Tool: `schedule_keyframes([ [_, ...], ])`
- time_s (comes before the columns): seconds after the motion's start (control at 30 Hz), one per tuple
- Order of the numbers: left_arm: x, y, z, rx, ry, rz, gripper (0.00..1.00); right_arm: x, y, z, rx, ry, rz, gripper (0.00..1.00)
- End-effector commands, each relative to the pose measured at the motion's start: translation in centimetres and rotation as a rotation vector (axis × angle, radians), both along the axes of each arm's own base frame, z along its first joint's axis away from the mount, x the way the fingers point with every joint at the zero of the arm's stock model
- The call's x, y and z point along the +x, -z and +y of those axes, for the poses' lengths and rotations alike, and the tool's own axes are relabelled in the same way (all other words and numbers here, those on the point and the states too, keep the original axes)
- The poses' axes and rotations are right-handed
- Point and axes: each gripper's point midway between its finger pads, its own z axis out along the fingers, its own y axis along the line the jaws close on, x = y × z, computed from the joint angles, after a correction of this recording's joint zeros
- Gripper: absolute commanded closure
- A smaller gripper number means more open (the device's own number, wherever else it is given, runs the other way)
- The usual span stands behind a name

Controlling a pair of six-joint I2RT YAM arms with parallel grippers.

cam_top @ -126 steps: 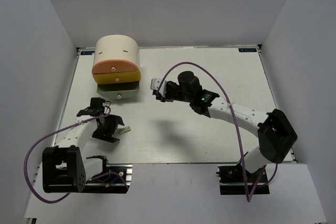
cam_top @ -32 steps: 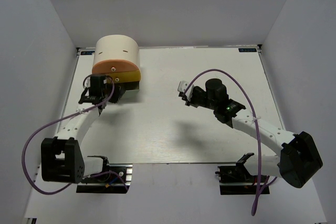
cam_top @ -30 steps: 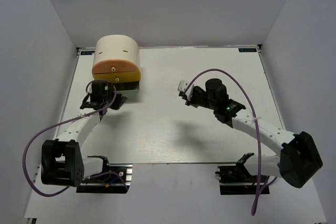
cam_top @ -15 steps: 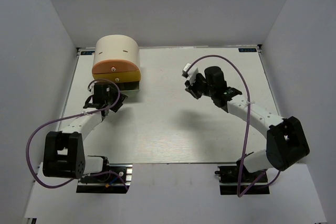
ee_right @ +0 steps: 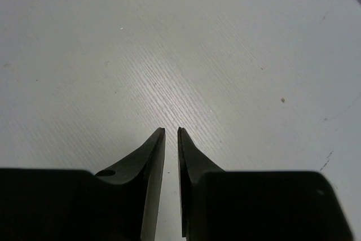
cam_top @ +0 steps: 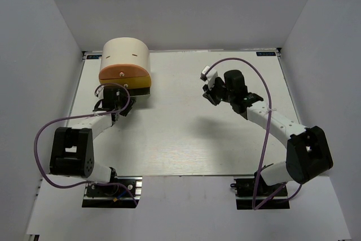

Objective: Sort the stationery into containers
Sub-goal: Close the drawer in the storage box.

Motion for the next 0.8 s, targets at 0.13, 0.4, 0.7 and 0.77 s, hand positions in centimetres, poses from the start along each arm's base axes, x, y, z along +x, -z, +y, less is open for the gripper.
schedule_keyframes([
  [0.13,3.7,-3.1,0.6,-0.007,-0.055,-0.114,0.5,0.0,-1.6,0.0,0.044,-0.006,-0.017,0.79],
  [0.4,5.2,-3.1,0.7,-0.05,-0.111,-0.127,0.5,0.0,-1.5,-0.3,0.043,-0.006,-0.018,0.79],
  [0.7,5.9,-2.4,0.7,-0.102,-0.165,-0.117,0.49,0.0,-1.6,-0.3,0.044,-0.01,-0.019,0.79],
  [0.77,6.1,-2.2,0.8,-0.106,-0.18,-0.119,0.49,0.0,-1.5,-0.3,0.043,-0.01,-0.02,0.79],
])
